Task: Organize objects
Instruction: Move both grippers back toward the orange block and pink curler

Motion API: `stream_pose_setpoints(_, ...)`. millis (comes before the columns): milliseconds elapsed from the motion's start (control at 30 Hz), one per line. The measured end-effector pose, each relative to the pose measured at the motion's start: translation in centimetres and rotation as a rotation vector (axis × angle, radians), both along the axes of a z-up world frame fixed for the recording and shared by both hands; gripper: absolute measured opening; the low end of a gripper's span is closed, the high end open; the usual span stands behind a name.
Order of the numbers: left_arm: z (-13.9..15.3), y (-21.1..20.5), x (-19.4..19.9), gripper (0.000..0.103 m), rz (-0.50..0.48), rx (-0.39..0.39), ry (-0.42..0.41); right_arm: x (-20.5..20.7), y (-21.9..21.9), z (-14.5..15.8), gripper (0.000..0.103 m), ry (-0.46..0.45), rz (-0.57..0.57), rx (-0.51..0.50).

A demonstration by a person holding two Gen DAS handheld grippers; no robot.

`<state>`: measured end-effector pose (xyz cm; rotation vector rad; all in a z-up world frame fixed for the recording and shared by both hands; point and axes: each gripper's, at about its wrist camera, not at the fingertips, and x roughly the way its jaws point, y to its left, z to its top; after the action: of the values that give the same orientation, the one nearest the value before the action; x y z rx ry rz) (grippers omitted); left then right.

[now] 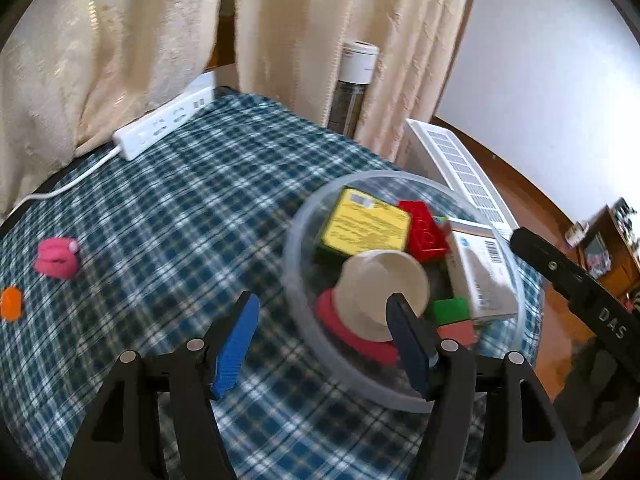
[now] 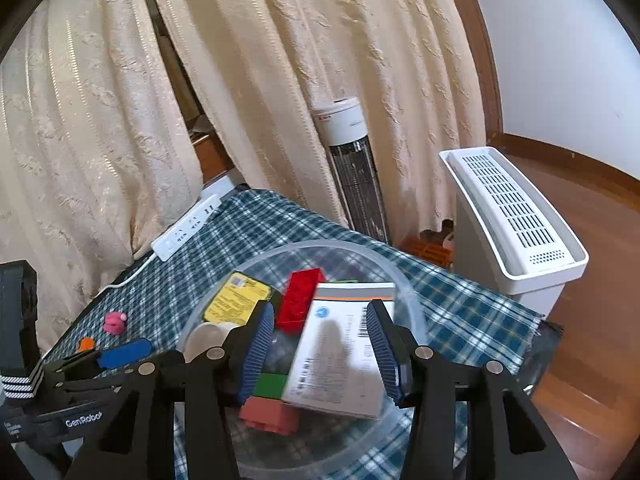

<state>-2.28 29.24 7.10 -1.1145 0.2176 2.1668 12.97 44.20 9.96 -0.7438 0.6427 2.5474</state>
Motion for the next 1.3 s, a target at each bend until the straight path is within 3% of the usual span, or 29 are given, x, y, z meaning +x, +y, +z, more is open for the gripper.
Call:
stream_pose_setpoints(167,0.0,-2.4,-1.0,0.068,0.061,-0.004,0.002,-1.1,-1.8,0.5,0.054,0.003,0.042,0.011)
stream_pose_setpoints(300,0.1,-4.5,-1.8,0.068,0.109,-0.009,0.01,-2.0,-3.4,0.7,0.065,0.011,0.079,0.016)
stream_pose_setpoints(533,0.3,-8.5,-3.2,0.069,0.195,-0.023,0.032,-4.2,-6.8,1.2,0.068,0.005,0.168,0.038)
stream_pose_setpoints(700,0.5,-11.5,-4.3,0.069,0.259,-0.021,0.036,-5.9,-9.6,1.5,0.076,0.002,0.24,0.061)
stream_pose_setpoints(1300,0.4,-21.4,-8.8,0.07,0.503,-0.027,0.035,-12.4,-16.4,0.5,0.078,-0.07,0.42,0.072)
